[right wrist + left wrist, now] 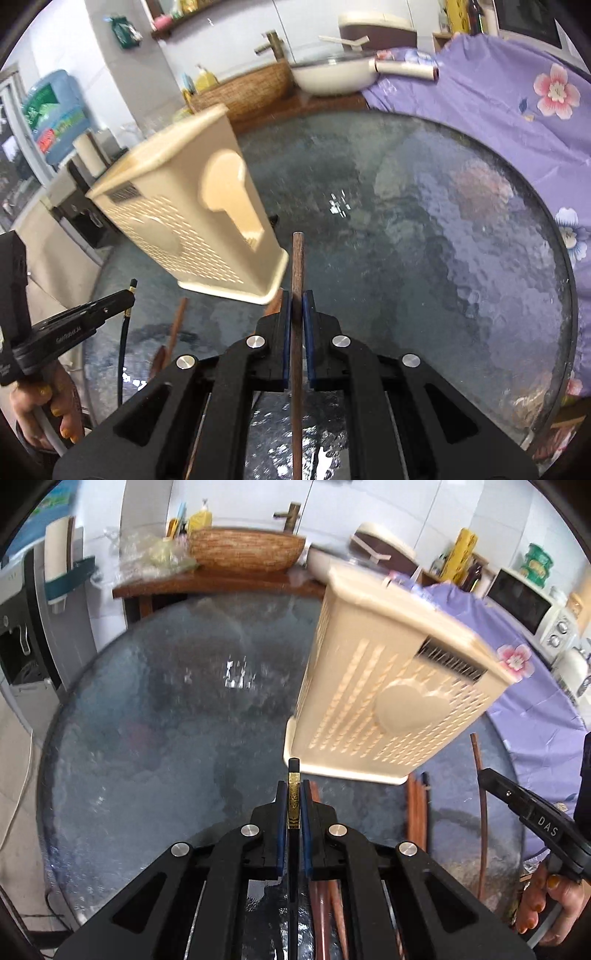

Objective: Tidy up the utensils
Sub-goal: 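Lift both chopsticks and carry them over the cream holder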

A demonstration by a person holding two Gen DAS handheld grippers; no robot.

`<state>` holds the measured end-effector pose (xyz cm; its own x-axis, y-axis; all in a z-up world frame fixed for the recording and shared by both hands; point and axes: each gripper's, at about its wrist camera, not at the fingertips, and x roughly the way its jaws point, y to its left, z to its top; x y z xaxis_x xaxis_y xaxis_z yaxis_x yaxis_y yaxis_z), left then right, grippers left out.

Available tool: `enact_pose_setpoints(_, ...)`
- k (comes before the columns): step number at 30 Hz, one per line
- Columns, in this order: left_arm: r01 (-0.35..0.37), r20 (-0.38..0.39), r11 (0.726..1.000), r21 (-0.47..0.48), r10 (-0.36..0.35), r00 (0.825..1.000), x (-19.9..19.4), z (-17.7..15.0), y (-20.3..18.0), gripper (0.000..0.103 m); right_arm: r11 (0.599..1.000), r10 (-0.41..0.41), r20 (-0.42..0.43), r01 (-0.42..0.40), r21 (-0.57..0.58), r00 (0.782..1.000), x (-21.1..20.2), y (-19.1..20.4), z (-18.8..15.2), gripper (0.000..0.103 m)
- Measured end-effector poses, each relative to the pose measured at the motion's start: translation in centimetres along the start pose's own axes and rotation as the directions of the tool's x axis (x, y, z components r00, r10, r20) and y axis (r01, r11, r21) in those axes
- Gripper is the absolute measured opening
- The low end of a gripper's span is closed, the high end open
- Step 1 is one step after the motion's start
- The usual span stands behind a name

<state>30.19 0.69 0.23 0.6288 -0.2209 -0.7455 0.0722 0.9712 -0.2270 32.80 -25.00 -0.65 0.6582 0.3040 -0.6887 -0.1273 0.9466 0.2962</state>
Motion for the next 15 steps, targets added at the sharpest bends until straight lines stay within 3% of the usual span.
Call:
enact_pose_setpoints(8, 0.039, 0.158, 0.997, 0.067, -0.049, 0.986, -6.6, 0.1, -1.5, 0.007, 0.993, 0.095, 0.104, -0.087, -0.082, 0.99, -5.4, 2.3, 0.1, 0.007)
enact_pose_setpoints(15, 0.056, 0.24, 0.993, 0.108, -0.081, 0.967, -10.5, -0.3, -1.8, 0.007, 0.977, 0.167, 0.153, -0.142, -0.16, 0.974, -9.7, 3.9, -0.4, 0.007)
